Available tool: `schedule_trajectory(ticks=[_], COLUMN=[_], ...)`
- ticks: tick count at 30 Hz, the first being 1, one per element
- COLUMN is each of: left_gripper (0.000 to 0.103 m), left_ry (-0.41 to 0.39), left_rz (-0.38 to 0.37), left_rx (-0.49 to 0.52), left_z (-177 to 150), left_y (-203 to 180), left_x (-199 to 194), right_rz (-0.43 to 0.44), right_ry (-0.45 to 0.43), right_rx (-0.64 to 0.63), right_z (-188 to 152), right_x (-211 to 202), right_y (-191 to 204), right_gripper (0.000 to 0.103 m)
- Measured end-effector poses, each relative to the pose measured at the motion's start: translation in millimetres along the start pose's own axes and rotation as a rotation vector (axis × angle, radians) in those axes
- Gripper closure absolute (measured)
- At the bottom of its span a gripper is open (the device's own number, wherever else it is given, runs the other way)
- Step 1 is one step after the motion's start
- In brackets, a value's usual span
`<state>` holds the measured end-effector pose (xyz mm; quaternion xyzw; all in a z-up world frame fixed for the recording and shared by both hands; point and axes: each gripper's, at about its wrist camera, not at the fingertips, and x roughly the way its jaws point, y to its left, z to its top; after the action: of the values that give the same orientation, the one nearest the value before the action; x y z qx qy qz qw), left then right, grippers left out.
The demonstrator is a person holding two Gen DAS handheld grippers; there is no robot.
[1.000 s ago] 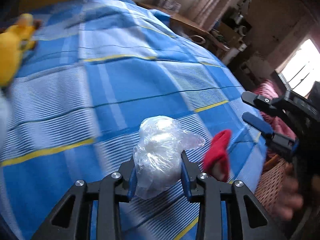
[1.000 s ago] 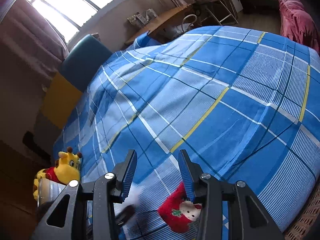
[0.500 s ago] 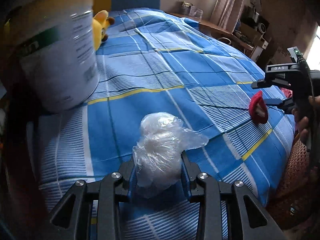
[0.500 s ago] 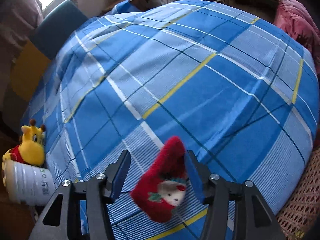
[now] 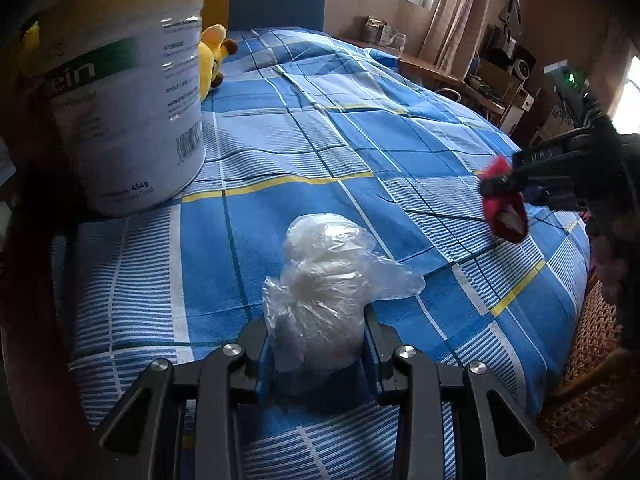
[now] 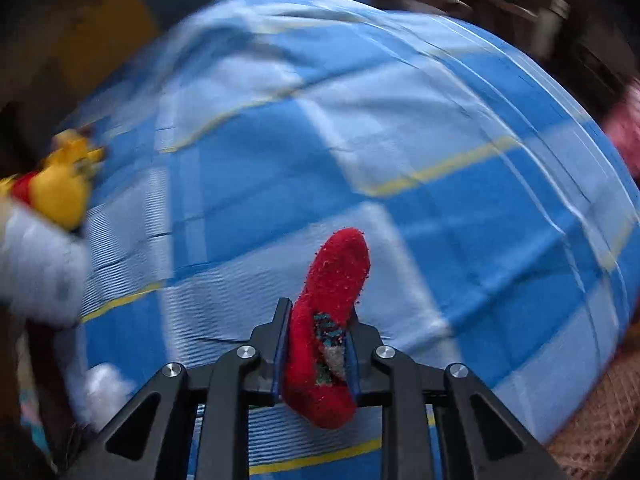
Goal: Organize soft objects
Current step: 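Lift the plastic bag with the left gripper while the right gripper grasps the red sock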
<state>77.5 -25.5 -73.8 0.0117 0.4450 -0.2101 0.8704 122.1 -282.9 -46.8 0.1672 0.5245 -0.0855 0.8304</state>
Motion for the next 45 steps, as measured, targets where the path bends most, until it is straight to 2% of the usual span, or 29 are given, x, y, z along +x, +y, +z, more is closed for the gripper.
schedule_trajectory(ticks=[3,5,7,12,15,18,26,34,45], left_gripper=[0.067,0.068,0.068,0.069,0.069,0.069,0.069,0.069,0.069], left_ry=[0.002,0.004,0.007,0.005,-0.006,-0.036,-0.127,-0.187,-0.222], left_rz=[-0.006,-0.002,0.007,0.025,0.026,0.036,0.083,0.152,0.230], left_rx=[-0.011,-0.011,-0.015,-0.030,-0.035,-0.026,-0.031,-0.095,-0.180], left_z=[-1,-1,-1,-3,-2,-1,6,5,-8], left_y=[3,2,2,2,1,-2,1,27,64], left_x=[-2,-3,-5,-14,-23,-39,-86,-124,-150], right_rz=[0.114,0.095,0.058,0.085,0.070,0.045,0.047,0.016,-0.009], right_ry=[0.011,0.059,0.090,0.088,0.071,0.044,0.054,0.037,0.018], right_rx=[-0.155,-0.259,-0.307,-0.279,-0.312,-0.366,-0.364,-0.403,-0.444], right_z=[-7,-16,-23,-23,-24,-30,-29,-30,-32], right_x=[6,19,31,31,31,30,29,34,32], right_y=[36,58,67,60,60,66,69,81,83], right_gripper=[0.081,0.080,0.077,0.077,0.076,0.074,0.072,0.072,0.073])
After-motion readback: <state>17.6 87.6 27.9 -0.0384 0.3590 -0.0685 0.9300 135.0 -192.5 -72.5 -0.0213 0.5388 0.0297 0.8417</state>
